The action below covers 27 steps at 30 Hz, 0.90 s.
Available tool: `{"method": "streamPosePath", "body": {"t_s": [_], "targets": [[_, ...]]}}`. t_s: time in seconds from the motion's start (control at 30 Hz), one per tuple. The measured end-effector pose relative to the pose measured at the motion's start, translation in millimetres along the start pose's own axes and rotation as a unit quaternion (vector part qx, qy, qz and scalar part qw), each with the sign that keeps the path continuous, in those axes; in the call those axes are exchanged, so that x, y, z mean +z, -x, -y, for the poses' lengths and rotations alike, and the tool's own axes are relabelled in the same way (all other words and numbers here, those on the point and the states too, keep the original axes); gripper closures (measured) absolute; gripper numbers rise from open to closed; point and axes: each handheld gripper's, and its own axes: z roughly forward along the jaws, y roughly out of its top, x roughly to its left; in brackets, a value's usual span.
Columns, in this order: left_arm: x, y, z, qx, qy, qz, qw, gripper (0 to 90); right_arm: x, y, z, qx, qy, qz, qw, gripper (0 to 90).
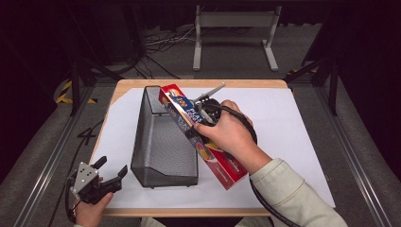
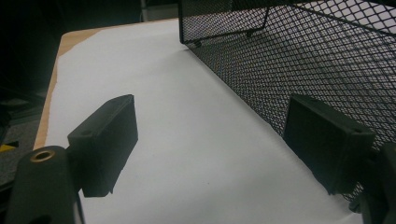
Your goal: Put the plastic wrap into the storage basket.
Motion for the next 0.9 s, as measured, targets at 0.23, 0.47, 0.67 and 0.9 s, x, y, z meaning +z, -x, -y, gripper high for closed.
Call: {"method": "streamPosePath", "body": {"t_s": [0.23,0.47,0.67,0.9], "targets": [[0.8,0.0,-0.5,0.002,0.001,0.001,1.0000,18.6,8.4,-9.5,-4.8,0.008,-0.002,-0.002,1.0000,40.1],[1.4,0.1,-0.7,0.000,0.003,0.002,1.0000,18.6,24.4,-18.4,-8.0,0.020,-0.011,-0.002,0.9997,40.1],[2.0,0.0,-1.1,0.002,0.003,0.005,1.0000,18.6,45.1,-19.6,-12.2,0.024,-0.025,0.013,0.9993,40.0],[2.2,0.2,-0.7,0.000,0.003,0.004,1.0000,18.6,62.3,-20.9,-15.0,0.030,-0.039,0.022,0.9985,40.0]]}}
